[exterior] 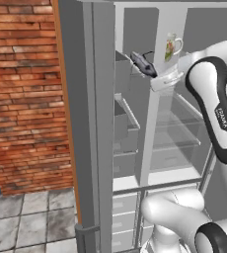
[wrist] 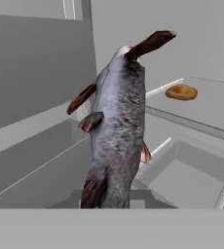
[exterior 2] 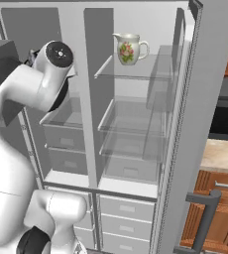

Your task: There's a fish in the fridge that needs to be moved to the freezer for freezing. Pick up the fish from the fridge, place it on any shelf in the freezer, and close the fridge and freezer doors when done.

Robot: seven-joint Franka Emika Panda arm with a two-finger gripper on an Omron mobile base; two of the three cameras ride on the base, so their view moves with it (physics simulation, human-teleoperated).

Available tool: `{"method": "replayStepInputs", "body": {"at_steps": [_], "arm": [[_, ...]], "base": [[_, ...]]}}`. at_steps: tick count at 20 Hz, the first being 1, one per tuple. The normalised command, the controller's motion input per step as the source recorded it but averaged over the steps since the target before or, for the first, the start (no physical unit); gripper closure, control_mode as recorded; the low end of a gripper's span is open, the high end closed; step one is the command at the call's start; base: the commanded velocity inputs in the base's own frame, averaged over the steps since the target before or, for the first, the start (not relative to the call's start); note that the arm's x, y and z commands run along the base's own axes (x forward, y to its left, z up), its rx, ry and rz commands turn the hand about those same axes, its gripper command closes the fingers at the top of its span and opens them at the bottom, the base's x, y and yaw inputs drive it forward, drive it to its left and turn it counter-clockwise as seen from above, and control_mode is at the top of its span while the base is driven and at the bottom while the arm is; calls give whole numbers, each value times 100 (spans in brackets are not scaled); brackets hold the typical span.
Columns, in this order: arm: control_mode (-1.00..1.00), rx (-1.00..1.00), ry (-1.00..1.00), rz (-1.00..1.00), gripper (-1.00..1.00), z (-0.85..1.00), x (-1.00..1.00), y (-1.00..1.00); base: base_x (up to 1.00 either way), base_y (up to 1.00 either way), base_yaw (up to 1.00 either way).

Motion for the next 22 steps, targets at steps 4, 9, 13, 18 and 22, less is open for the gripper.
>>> {"method": "replayStepInputs", "body": {"at_steps": [4, 9, 13, 18, 22], "arm": [[-100, 3, 0, 0, 100, 0, 63, 15], [-100, 0, 3, 0, 100, 0, 71, 33], [-100, 0, 12, 0, 100, 0, 64, 36], [-100, 0, 9, 0, 100, 0, 65, 7], [-100, 0, 2, 0, 100, 0, 62, 0]], "base": [[0, 0, 0], [0, 0, 0], [0, 0, 0], [0, 0, 0], [0, 0, 0]]}}
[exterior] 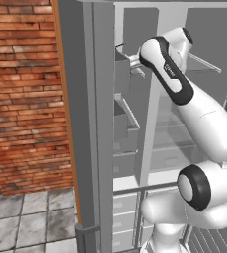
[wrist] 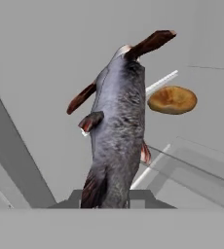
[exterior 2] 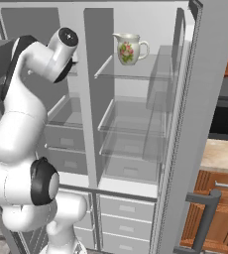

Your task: There's a fish in the fridge that needs to be moved to the freezer for freezing. Pick up the fish from the fridge, place it on any shelf in the freezer, and close the fridge and freezer doors when done.

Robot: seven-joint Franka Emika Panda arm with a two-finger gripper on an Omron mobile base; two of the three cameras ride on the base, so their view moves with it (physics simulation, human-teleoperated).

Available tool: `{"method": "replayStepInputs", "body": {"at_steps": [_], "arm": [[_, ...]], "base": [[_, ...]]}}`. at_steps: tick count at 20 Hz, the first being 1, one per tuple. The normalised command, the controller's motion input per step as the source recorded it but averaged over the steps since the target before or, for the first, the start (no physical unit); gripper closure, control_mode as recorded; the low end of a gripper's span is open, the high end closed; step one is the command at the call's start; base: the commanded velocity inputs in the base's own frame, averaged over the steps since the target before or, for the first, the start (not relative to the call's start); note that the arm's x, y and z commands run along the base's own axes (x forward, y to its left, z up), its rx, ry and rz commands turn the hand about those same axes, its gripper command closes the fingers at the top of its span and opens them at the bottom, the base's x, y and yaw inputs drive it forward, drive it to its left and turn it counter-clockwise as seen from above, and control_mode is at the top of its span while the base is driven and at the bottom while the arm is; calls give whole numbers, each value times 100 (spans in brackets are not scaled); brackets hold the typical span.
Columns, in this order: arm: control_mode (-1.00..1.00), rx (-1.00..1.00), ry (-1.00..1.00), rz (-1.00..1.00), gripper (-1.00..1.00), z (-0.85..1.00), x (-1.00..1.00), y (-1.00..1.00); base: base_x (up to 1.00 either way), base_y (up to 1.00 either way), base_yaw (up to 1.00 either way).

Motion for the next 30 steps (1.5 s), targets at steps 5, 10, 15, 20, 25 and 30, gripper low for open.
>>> {"method": "replayStepInputs", "body": {"at_steps": [5, 10, 15, 20, 25, 30], "arm": [[-100, 0, 0, -1, 100, -6, 51, 3], [-100, 0, 0, -4, 100, -12, 48, 25], [-100, 0, 0, -6, 100, -7, 40, 8], [-100, 0, 6, -5, 100, 0, 33, 0], [-100, 0, 3, -4, 100, -16, 30, 0], [-100, 0, 2, -3, 100, -16, 32, 0]], "base": [[0, 0, 0], [0, 0, 0], [0, 0, 0], [0, 0, 0], [0, 0, 0], [0, 0, 0]]}}
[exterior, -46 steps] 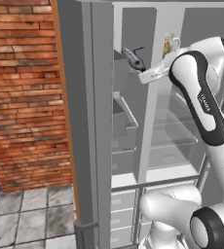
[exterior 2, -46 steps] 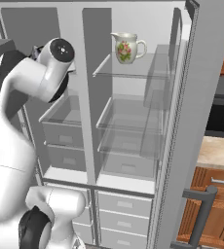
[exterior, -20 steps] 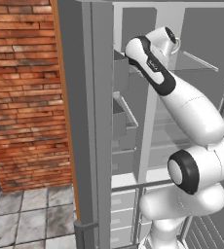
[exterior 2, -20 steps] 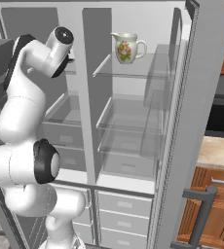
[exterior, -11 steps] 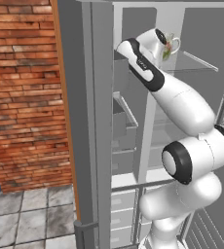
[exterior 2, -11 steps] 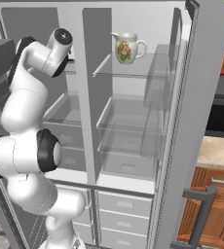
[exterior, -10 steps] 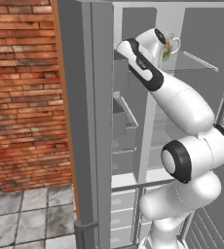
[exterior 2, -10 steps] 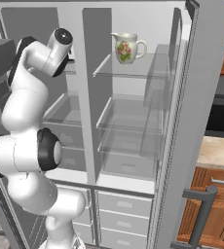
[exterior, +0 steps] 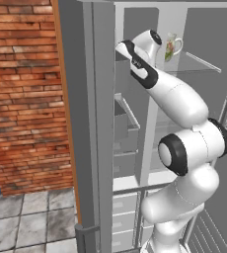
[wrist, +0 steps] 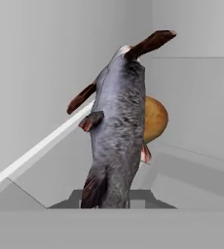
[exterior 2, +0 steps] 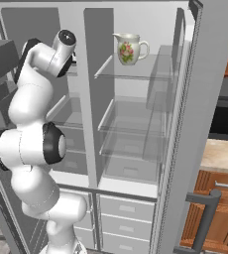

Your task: There's a fish in the fridge that needs to be moved to the freezer for freezing. Pick up the fish from the fridge, place it on any shelf in the freezer, and close the fridge and freezer doors when done.

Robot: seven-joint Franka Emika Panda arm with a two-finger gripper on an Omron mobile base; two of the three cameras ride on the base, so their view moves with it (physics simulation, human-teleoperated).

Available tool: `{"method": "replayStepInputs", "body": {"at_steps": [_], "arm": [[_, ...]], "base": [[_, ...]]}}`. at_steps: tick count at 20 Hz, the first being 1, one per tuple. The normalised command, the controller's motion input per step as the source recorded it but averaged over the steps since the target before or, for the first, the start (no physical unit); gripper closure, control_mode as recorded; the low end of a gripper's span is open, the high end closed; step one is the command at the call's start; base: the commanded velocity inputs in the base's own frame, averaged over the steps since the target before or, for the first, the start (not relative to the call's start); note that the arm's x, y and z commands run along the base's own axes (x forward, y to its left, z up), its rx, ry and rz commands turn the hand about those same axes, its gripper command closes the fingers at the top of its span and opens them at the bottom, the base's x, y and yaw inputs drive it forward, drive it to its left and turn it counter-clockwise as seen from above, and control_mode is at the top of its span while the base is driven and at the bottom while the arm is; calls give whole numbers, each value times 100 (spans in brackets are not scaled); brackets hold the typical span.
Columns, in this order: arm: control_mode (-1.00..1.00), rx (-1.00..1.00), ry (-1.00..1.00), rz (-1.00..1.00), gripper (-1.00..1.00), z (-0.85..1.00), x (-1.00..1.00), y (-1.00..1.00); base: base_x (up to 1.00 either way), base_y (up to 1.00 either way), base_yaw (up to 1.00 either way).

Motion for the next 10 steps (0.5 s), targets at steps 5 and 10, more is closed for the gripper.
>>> {"method": "replayStepInputs", "body": {"at_steps": [5, 10], "arm": [[-100, 0, 0, -2, 100, -22, 32, 0], [-100, 0, 0, -2, 100, -14, 40, 0]], "base": [[0, 0, 0], [0, 0, 0]]}}
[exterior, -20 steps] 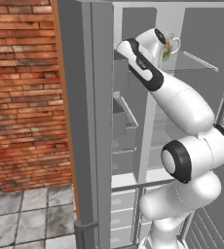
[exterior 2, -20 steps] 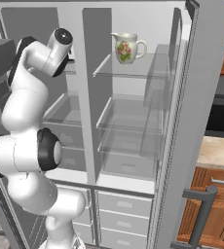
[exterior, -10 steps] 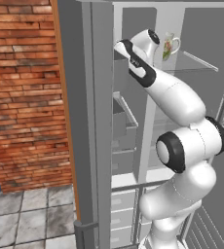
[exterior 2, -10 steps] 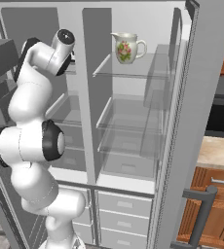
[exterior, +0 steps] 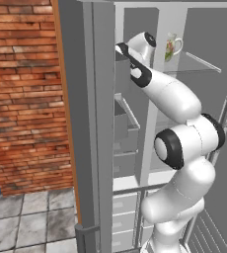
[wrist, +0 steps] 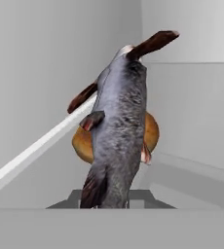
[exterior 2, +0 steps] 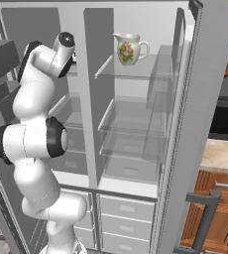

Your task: There's a fish in the fridge that needs to be moved to the freezer for freezing. Pick up the fish from the fridge, place it on any shelf in the freezer, and close the fridge and freezer doors when done.

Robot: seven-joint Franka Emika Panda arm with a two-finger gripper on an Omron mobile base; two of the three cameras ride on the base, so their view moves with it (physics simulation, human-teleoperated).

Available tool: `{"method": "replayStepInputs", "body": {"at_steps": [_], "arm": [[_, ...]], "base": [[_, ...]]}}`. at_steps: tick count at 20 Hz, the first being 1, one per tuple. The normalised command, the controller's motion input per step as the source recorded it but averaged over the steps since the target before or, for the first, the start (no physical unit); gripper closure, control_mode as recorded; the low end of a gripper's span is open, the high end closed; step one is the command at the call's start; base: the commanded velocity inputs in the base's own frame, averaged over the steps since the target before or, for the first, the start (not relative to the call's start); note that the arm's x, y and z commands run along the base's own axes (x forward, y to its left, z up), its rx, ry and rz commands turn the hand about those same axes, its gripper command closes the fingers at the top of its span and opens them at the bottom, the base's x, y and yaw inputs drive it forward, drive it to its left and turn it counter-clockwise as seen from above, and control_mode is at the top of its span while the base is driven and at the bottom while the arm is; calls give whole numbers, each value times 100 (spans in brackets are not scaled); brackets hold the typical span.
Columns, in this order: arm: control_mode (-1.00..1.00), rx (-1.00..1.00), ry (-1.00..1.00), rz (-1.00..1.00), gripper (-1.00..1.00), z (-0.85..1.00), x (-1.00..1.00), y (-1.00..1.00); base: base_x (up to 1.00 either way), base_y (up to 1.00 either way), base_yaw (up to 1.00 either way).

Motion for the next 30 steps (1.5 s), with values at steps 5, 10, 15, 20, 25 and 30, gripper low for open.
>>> {"method": "replayStepInputs", "body": {"at_steps": [5, 10, 15, 20, 25, 30], "arm": [[-100, 0, 0, -3, 100, -1, 37, 0], [-100, 0, 3, -2, -100, -1, 46, 1], [-100, 0, 0, 0, -100, 0, 42, 0], [-100, 0, 0, 0, -100, 0, 2, 0], [-100, 3, 0, 0, -100, 0, -40, 0], [-100, 4, -1, -1, -100, 0, -47, -15]], "base": [[0, 0, 0], [0, 0, 0], [0, 0, 0], [0, 0, 0], [0, 0, 0], [0, 0, 0]]}}
